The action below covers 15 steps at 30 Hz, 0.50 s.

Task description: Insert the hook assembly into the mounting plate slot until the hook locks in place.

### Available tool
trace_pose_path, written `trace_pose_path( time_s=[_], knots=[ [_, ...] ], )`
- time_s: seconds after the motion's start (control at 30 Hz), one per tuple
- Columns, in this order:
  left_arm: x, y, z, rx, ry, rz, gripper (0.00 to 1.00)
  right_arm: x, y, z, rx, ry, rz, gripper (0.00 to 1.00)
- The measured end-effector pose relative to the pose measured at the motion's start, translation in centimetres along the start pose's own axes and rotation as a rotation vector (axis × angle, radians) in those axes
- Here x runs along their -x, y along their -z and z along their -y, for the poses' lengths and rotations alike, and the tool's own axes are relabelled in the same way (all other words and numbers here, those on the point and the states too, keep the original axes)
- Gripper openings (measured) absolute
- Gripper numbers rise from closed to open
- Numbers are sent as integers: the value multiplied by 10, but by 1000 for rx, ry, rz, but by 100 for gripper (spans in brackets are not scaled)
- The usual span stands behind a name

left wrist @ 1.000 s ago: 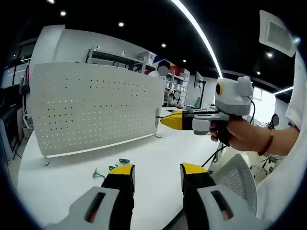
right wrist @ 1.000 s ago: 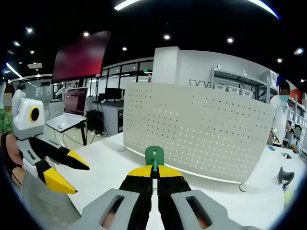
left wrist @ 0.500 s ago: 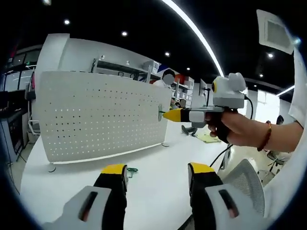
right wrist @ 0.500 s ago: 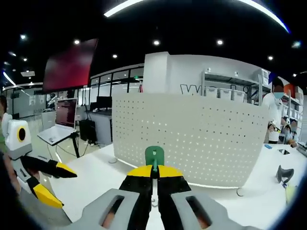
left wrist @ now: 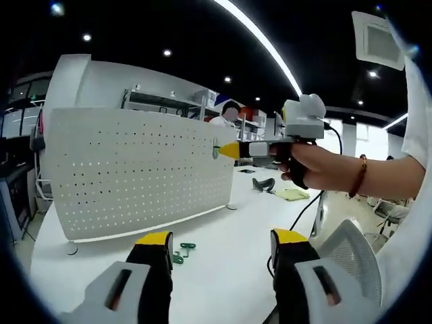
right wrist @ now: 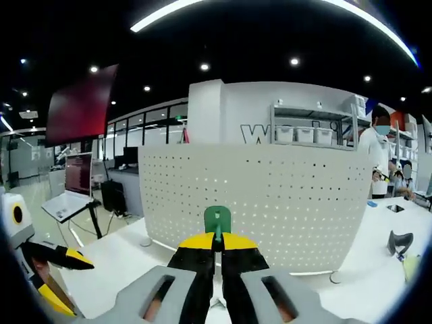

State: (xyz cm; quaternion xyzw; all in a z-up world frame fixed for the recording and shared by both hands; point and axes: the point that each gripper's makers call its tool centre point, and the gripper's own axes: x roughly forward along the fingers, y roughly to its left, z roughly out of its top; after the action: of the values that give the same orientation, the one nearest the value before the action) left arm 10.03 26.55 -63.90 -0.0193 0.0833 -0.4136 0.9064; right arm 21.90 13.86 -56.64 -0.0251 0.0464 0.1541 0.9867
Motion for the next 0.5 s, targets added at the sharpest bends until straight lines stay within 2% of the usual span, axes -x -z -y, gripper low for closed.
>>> trace_pose_path(
  time_s=[0.27, 0.5],
  knots=[
    [-3, -10, -1, -22, 20, 46, 66, -17, -14, 12, 1, 25, 22, 1],
    [-3, -10, -7, -36, 17, 49, 71, -32, -23, 21, -14, 45, 41, 1]
  ],
)
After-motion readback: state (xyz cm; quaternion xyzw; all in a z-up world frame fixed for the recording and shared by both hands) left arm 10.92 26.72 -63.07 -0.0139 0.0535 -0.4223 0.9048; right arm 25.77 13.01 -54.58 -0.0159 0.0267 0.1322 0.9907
